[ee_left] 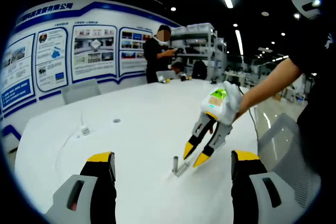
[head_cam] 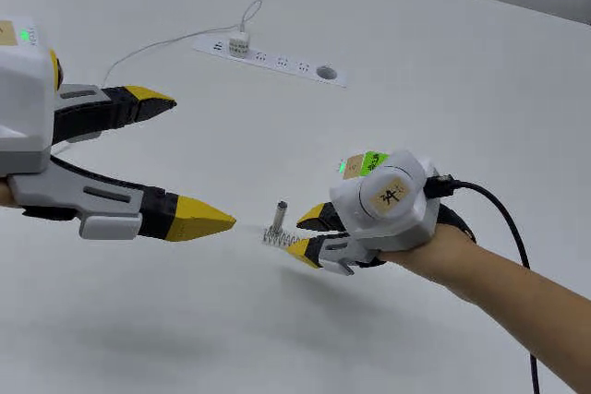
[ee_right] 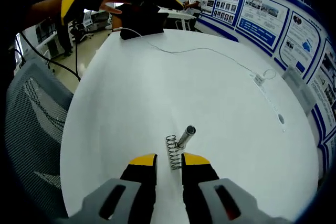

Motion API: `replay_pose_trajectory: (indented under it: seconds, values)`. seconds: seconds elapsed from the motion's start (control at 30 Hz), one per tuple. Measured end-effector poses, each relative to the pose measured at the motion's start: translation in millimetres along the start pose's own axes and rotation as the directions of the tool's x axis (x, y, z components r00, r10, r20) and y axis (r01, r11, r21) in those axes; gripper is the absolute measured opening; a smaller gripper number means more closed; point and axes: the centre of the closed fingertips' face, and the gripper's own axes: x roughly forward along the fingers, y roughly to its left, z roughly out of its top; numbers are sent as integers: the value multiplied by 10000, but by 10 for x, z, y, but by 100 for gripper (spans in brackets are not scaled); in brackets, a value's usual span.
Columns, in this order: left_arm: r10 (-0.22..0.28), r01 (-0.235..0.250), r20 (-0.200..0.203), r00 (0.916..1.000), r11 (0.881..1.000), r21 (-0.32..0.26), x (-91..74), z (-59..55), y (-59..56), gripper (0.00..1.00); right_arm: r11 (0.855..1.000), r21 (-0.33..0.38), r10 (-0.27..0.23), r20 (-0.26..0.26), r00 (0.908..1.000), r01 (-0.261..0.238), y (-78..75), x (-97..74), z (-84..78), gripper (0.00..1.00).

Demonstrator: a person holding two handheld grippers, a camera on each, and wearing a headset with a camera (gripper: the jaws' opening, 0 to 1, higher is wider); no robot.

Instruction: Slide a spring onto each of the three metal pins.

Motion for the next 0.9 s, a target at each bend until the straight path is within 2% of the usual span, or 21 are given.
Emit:
replay_pose_trajectory:
  seconds: [0.43,0.57,0.8,0.9]
  values:
    - [-48,44,-203,9998,9998,-201,23,-111,14,94,9994,-237,235,-813,9964,-255,-28,163,-174,17]
    - [-115,110,-209,9997,9996,-261,41,-125,-2,94,9990,-285,306,-818,9962,-330,-35,176,-169,15]
    - [-246,242,-159,9996,9994,-229,105,-84,-46,94,9980,-403,437,-1192,9919,-488,-36,221,-224,14]
    - [-285,281,-157,9995,9994,-218,117,-81,-60,94,9975,-348,576,-1128,9919,-619,-19,219,-212,12]
